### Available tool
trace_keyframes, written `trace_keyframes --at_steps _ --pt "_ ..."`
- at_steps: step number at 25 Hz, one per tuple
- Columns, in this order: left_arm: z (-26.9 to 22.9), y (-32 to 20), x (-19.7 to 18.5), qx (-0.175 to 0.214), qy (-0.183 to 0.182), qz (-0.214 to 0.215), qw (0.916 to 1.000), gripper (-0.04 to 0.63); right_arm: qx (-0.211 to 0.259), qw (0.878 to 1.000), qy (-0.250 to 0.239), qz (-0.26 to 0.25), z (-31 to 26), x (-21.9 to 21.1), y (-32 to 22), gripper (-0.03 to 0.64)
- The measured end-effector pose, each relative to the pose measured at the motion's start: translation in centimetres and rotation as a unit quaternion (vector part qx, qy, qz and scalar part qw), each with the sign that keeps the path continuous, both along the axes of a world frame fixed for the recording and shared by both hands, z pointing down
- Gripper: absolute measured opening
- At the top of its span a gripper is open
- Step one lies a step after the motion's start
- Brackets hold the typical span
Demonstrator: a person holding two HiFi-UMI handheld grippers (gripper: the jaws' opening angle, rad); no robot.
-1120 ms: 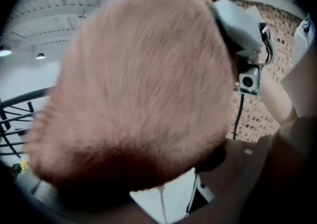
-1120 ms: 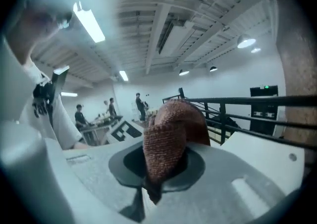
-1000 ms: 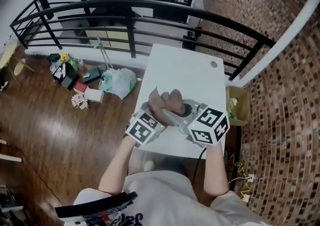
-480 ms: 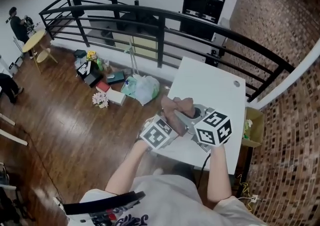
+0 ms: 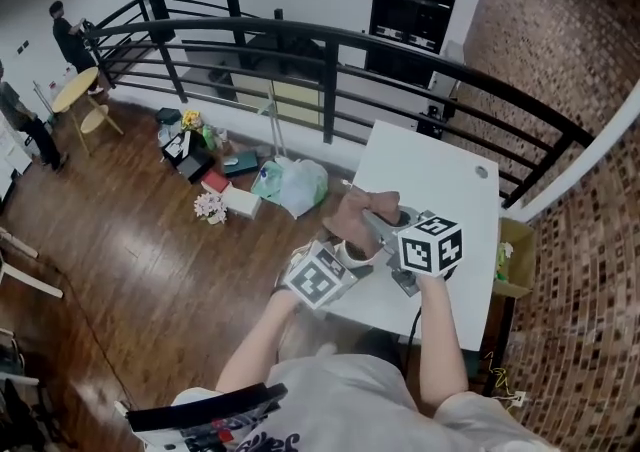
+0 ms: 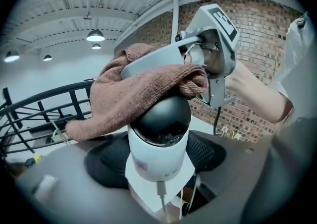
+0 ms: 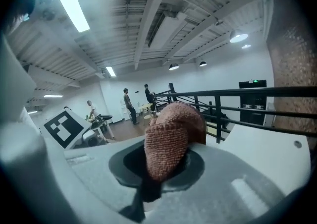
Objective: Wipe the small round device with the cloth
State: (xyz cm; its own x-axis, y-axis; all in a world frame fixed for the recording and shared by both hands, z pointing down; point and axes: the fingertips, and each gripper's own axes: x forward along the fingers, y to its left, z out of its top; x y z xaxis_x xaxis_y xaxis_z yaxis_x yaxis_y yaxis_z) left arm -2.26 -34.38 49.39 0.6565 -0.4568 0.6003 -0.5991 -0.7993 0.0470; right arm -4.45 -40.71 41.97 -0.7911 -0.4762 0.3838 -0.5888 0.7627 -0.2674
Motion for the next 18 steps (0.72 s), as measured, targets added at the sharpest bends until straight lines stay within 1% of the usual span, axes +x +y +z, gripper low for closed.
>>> trace_keyframes --at_steps 2,5,7,9,11,13,15,16,18 --pt "0.0 0.4 0.2 -0.003 0.003 0.006 1.0000 0.377 -0.010 1.000 -0.004 0.004 0.3 0.6 0.0 0.023" --pt "-0.5 0.0 0.2 0.002 0.007 0.004 1.0000 0.377 -0.003 1.000 -0.013 0.009 -0.7 1.2 -0.2 0.023" --pt "-0.8 -0.7 0.0 0.004 0.017 -0.006 0.9998 0.377 0.011 0.999 -0.043 0.011 -3.0 1.9 0.0 0.023" --pt "-1.2 -1.3 -0.3 0.003 0.031 -0.013 0.9994 0.377 0.029 0.996 -0.082 -0.006 -5.9 2.4 1.1 0.023" --pt "-1.8 -1.9 -0.8 0.002 0.045 -0.020 0.9988 0.377 0.041 0.993 -0.101 -0.051 -8.1 1.8 2.9 0.023" --pt "-2.3 -2.3 -1.1 0.006 0.050 -0.026 0.9984 0.377 0.039 0.989 -0.092 -0.105 -8.3 0.6 4.8 0.023" --pt "-2.8 -2.6 -1.0 0.012 0.050 -0.030 0.9982 0.377 0.028 0.986 -0.060 -0.155 -6.7 -0.7 6.4 0.023" --pt "-2.9 -2.6 -0.9 0.013 0.051 -0.031 0.9981 0.377 0.022 0.983 -0.042 -0.176 -5.8 -1.2 7.1 0.023" --pt "-3.0 -2.4 -0.6 0.012 0.052 -0.031 0.9981 0.377 0.022 0.980 -0.005 -0.199 -4.1 -1.8 8.1 0.023"
